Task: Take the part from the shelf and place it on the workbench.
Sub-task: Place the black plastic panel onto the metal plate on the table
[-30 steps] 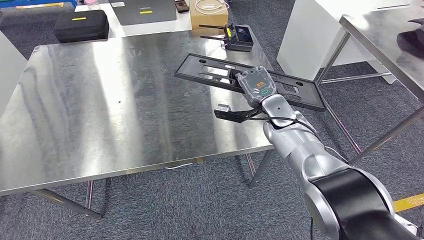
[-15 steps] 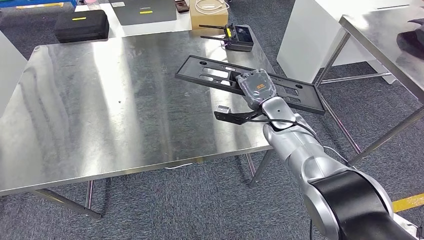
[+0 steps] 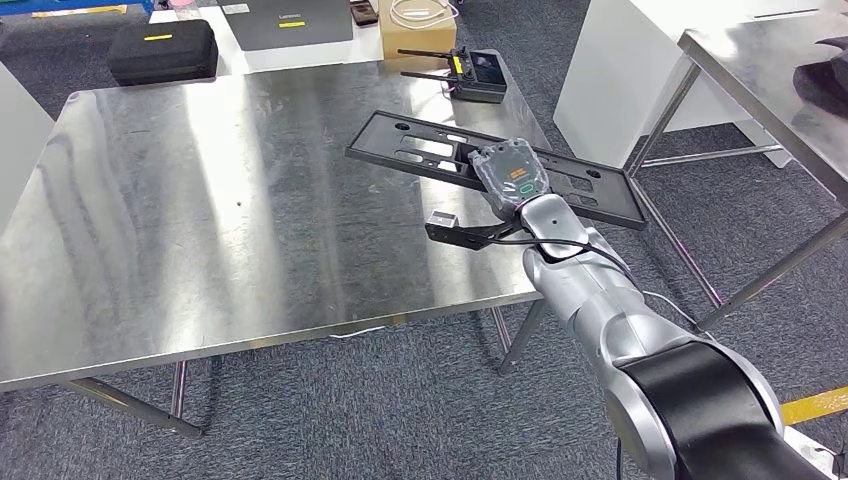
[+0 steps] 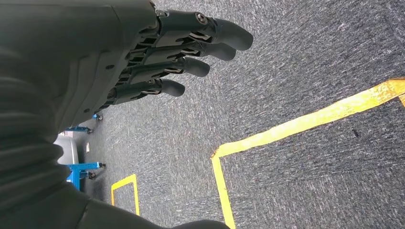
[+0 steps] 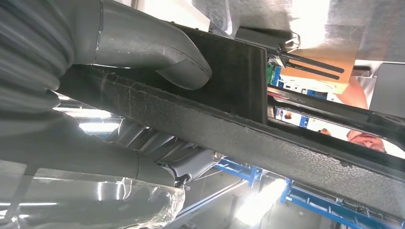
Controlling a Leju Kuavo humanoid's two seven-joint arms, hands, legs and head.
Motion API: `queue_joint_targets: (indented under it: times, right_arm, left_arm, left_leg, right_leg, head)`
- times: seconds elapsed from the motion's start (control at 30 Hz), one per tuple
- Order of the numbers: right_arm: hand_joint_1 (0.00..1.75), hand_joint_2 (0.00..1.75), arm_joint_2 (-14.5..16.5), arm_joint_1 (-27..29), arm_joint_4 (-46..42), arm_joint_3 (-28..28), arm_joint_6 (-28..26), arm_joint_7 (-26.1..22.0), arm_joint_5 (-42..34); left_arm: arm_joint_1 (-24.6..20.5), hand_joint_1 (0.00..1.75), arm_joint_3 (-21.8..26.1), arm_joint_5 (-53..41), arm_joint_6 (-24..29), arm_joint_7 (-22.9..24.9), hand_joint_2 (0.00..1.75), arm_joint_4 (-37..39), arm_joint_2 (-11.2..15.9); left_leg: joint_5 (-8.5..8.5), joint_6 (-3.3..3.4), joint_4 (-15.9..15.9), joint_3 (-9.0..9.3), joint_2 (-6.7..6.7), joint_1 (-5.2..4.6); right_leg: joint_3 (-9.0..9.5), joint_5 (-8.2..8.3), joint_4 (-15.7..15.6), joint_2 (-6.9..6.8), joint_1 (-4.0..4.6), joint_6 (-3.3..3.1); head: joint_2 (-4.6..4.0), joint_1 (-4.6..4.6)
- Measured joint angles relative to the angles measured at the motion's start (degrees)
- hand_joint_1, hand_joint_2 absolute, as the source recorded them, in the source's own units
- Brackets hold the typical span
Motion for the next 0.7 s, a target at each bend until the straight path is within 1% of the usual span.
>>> queue_joint_targets:
  times: [0.6, 0.7]
  right_arm:
    - [1.75, 1.75, 0.0, 0.6, 0.0, -0.4, 0.0, 0.3, 0.7]
    - [1.75, 1.75, 0.0, 0.7, 0.0, -0.6, 0.0, 0.3, 1.1]
  left_arm:
    - [0.0, 0.00, 0.1, -0.1, -0.1, 1.0, 1.75, 0.0, -0.1]
    - [0.0, 0.00, 0.2, -0.2, -0.1, 1.3, 1.75, 0.0, -0.1]
  left_leg:
    - [0.00, 0.00, 0.0, 0.00, 0.00, 0.00]
    - [-0.11, 0.05, 0.2, -0.08, 0.00, -0.16]
  right_leg:
    - [0.00, 0.00, 0.0, 0.00, 0.00, 0.00]
    - [0.02, 0.03, -0.1, 0.00, -0.12, 0.07]
  head:
    - [0.00, -0.01]
    - [0.00, -0.01]
